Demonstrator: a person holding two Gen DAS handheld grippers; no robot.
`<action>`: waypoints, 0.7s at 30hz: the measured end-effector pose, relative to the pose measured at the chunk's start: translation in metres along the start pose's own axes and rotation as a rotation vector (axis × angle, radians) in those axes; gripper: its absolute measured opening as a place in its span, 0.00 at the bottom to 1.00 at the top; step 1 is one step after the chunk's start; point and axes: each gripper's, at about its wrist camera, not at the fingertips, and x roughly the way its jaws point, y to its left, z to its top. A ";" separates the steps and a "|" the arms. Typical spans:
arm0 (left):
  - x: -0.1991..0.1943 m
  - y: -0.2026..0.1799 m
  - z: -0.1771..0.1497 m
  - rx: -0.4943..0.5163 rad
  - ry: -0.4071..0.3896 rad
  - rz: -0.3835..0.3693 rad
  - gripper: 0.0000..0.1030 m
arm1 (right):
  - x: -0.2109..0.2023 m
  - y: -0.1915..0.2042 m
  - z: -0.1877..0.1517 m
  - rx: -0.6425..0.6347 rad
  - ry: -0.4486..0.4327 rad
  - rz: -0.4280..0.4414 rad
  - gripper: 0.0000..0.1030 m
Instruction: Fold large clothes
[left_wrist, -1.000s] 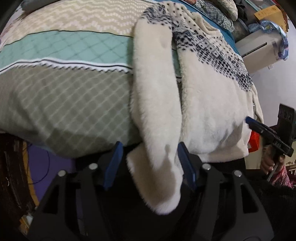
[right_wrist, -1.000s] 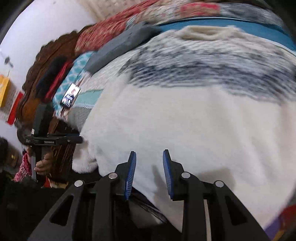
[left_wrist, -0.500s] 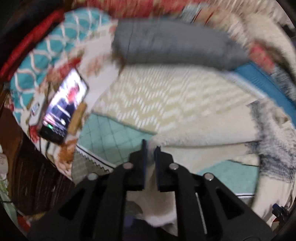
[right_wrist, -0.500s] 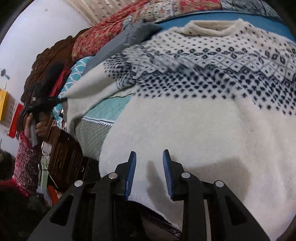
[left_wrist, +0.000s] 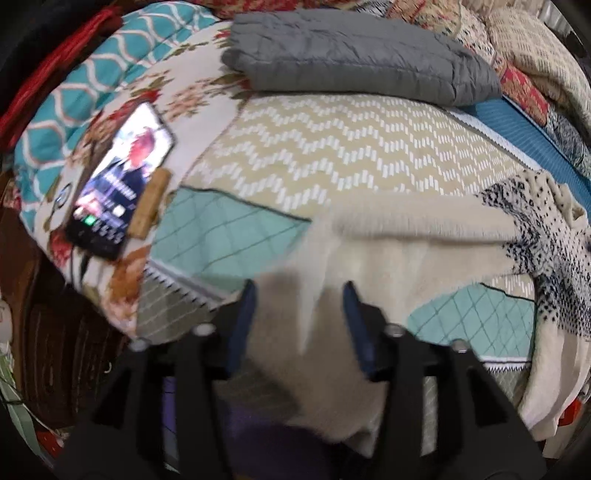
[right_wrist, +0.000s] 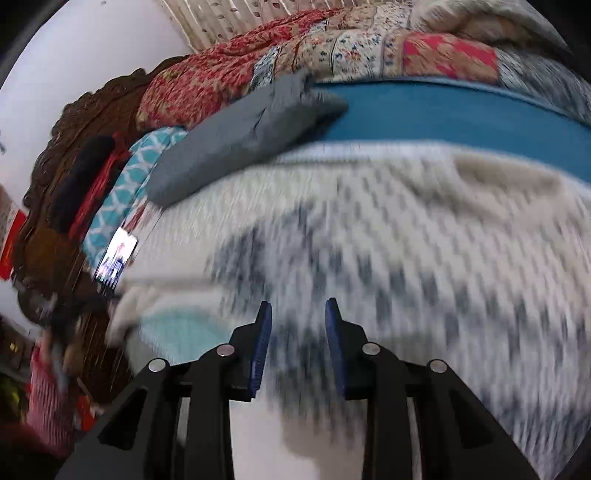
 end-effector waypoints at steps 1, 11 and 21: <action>-0.003 0.005 -0.004 -0.008 0.003 -0.004 0.49 | 0.021 -0.005 0.018 0.012 0.013 -0.031 0.88; 0.010 0.021 -0.023 -0.200 0.075 -0.199 0.54 | 0.147 -0.060 0.113 0.146 0.069 -0.312 0.88; 0.029 0.029 -0.024 -0.283 0.093 -0.301 0.63 | 0.075 0.070 0.000 -0.370 -0.003 0.032 0.87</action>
